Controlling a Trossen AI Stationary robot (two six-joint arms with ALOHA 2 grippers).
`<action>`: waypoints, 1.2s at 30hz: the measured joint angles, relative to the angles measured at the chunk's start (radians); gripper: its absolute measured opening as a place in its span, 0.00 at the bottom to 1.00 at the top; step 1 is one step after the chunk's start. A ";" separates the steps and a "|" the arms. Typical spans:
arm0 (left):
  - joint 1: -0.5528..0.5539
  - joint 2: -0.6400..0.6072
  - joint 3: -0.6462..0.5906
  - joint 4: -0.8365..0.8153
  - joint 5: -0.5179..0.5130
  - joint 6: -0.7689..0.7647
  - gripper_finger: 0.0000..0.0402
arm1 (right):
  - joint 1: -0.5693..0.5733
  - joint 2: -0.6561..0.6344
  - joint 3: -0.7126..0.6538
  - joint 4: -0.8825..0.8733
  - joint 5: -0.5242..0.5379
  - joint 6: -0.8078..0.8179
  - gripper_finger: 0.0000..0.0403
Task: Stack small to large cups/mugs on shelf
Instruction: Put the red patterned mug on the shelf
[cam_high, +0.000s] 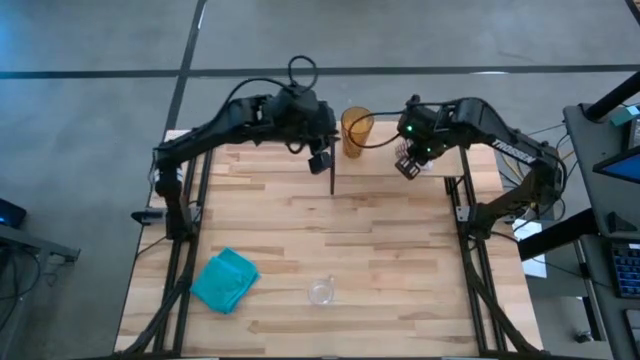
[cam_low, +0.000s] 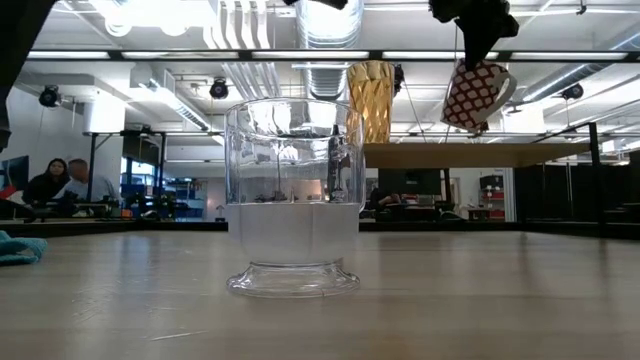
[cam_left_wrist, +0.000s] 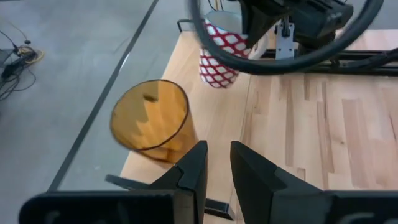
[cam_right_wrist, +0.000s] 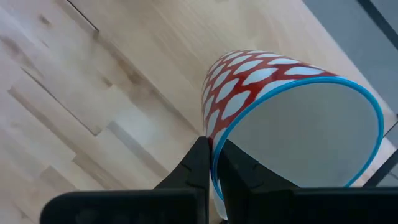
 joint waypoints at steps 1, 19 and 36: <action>0.000 0.007 0.000 0.011 0.000 0.000 0.14 | -0.006 0.003 0.000 0.000 -0.003 -0.011 0.03; 0.072 -0.054 0.001 0.045 0.000 0.081 0.14 | -0.071 0.193 0.177 0.001 -0.057 -0.261 0.03; 0.085 -0.103 0.003 0.099 0.004 0.052 0.14 | -0.146 0.175 0.135 0.000 -0.148 -0.318 0.03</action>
